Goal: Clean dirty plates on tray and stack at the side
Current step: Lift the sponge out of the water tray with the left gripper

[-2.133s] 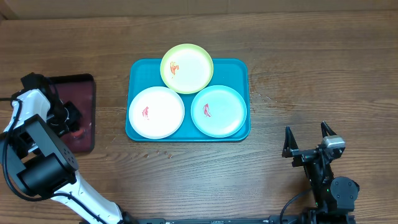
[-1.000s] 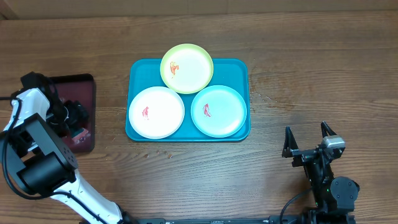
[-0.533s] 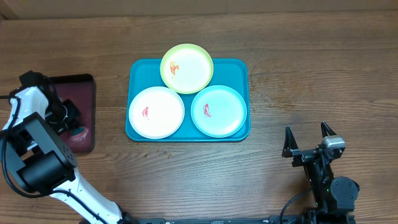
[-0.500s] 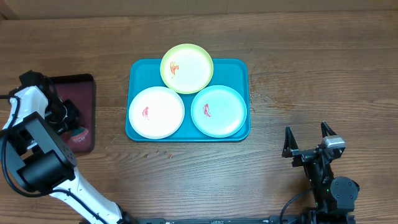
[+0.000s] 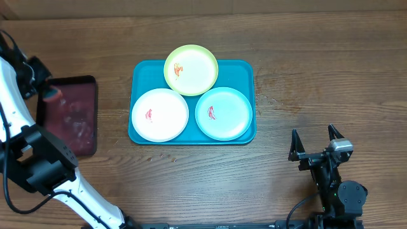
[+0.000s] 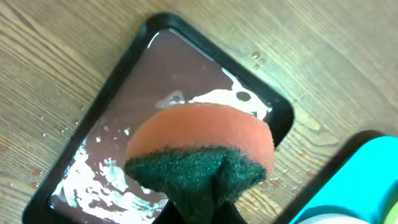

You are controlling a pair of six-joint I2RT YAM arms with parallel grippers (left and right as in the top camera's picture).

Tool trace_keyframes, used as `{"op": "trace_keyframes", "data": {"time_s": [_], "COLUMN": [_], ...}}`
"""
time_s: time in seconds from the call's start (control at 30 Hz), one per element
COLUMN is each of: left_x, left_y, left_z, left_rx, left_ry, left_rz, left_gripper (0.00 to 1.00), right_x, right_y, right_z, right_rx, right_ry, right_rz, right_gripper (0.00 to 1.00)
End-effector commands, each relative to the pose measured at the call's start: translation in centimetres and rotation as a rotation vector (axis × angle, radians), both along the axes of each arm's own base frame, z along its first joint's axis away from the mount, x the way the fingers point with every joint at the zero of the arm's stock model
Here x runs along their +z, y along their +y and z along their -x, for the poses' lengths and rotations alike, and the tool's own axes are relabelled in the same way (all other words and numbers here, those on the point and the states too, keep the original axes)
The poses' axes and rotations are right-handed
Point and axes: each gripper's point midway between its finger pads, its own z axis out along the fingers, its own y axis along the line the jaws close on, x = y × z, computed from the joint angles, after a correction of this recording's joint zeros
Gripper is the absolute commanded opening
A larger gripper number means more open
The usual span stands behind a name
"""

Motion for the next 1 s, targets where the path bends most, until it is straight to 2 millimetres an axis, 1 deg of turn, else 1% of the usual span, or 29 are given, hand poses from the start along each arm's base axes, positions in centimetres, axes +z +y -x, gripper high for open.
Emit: {"op": "trace_keyframes", "data": {"time_s": [0.0,0.03,0.07,0.17,0.2,0.27,0.3,0.37,0.43,0.5,0.53,0.63,0.7,0.77,0.83,0.93,0.97], "left_x": [-1.8,-3.3,-5.3,-9.8,-10.6,-10.7,-10.0,-7.5,-4.0,-0.1,2.2,7.4,9.2,10.1,10.0,8.1,5.9], "left_y": [0.3,0.4,0.3,-0.5,-0.7,-0.8,-0.6,-0.2,0.5,0.9,1.0,1.2,1.7,2.4,3.0,3.5,3.5], "left_z": [0.9,1.3,1.9,3.4,3.8,3.8,3.6,2.9,1.8,0.7,0.2,-0.4,0.0,0.7,1.5,2.6,3.1], "left_rx": [0.015,0.018,0.02,0.006,0.006,0.007,0.008,0.014,0.022,0.014,0.013,0.021,0.043,0.077,0.108,0.143,0.161], "left_ry": [0.055,0.081,0.113,0.174,0.188,0.184,0.174,0.135,0.072,-0.008,-0.058,-0.16,-0.162,-0.115,-0.037,0.086,0.157], "left_rz": [-0.016,-0.017,-0.014,0.015,0.024,0.031,0.024,0.001,-0.035,-0.089,-0.122,-0.236,-0.326,-0.433,-0.533,-0.623,-0.645], "left_gripper": [0.04,0.04,0.04,0.04,0.04,0.04,0.04,0.04,0.04,0.04,0.04,0.04,0.04,0.04,0.04,0.04,0.04], "right_x": [-0.1,-0.1,-0.1,-0.1,-0.1,-0.1,-0.1,-0.1,-0.1,-0.1,-0.1,-0.1,-0.1,-0.1,-0.1,-0.1,-0.1], "right_y": [0.0,0.0,0.0,0.0,0.0,0.0,0.0,0.0,0.0,0.0,0.0,0.0,0.0,0.0,0.0,0.0,0.0], "right_z": [0.0,0.0,0.0,0.0,0.0,0.0,0.0,0.0,0.0,0.0,0.0,0.0,0.0,0.0,0.0,0.0,0.0], "right_rx": [-0.003,-0.003,-0.003,-0.003,-0.004,-0.004,-0.003,-0.003,-0.004,-0.003,-0.004,-0.003,-0.003,-0.003,-0.004,-0.003,-0.004], "right_ry": [-0.007,-0.007,-0.007,-0.007,-0.007,-0.007,-0.007,-0.007,-0.007,-0.007,-0.007,-0.006,-0.006,-0.007,-0.006,-0.007,-0.006], "right_rz": [0.007,0.007,0.007,0.007,0.007,0.007,0.007,0.008,0.007,0.007,0.007,0.007,0.007,0.007,0.007,0.007,0.007], "right_gripper": [1.0,1.0,1.0,1.0,1.0,1.0,1.0,1.0,1.0,1.0,1.0,1.0,1.0,1.0,1.0,1.0,1.0]}}
